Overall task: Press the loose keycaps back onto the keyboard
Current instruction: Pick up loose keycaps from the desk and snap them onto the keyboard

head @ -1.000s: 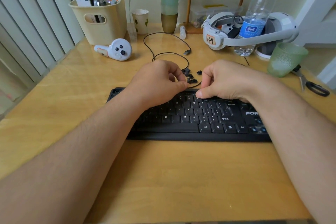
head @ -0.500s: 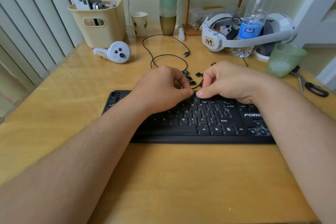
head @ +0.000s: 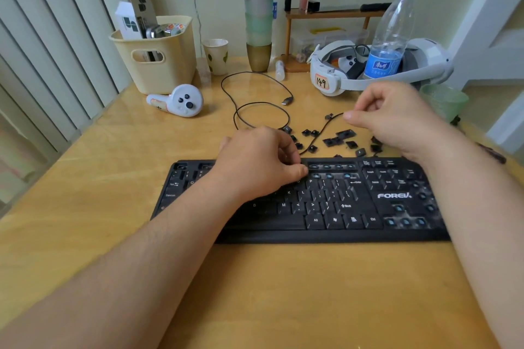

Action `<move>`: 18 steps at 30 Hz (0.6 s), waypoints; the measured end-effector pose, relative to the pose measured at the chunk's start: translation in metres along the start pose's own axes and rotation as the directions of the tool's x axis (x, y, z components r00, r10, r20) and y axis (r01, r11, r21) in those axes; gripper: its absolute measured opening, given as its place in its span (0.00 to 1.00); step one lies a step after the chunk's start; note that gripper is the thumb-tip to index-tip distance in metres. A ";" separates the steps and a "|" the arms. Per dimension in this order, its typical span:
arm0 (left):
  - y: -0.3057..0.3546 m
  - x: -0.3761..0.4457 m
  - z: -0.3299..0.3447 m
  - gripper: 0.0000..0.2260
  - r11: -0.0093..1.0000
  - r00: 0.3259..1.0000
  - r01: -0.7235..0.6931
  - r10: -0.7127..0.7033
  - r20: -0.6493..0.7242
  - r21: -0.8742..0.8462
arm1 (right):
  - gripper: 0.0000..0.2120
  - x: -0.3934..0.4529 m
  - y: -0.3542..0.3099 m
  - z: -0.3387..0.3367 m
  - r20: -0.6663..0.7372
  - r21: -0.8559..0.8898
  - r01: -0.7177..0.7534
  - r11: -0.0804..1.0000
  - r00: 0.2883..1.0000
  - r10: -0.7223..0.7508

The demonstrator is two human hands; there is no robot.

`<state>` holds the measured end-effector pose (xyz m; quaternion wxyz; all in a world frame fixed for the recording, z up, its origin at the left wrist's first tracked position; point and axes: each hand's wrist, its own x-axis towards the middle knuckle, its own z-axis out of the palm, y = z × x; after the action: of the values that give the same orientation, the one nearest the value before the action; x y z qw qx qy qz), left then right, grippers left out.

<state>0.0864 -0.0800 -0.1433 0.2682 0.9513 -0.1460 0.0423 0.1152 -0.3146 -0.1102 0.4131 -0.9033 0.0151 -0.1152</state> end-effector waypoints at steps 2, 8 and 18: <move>0.000 0.000 0.000 0.09 1.000 1.000 -0.003 0.002 -0.013 -0.027 | 0.05 0.000 0.005 0.005 0.021 -0.070 0.009 0.997 1.000 -0.008; -0.008 0.005 -0.007 0.07 0.991 0.990 0.054 -0.069 -0.120 -0.120 | 0.07 -0.001 -0.001 0.019 0.194 -0.343 0.152 0.927 0.977 -0.089; -0.008 0.004 -0.006 0.06 0.985 0.980 0.059 -0.088 -0.179 -0.162 | 0.03 -0.001 -0.017 0.055 0.240 -0.440 0.201 0.875 0.966 -0.101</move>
<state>0.0924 -0.0717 -0.1417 0.3555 0.9241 -0.0877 0.1094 0.1249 -0.2628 -0.1324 0.1762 -0.9807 -0.0725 -0.0446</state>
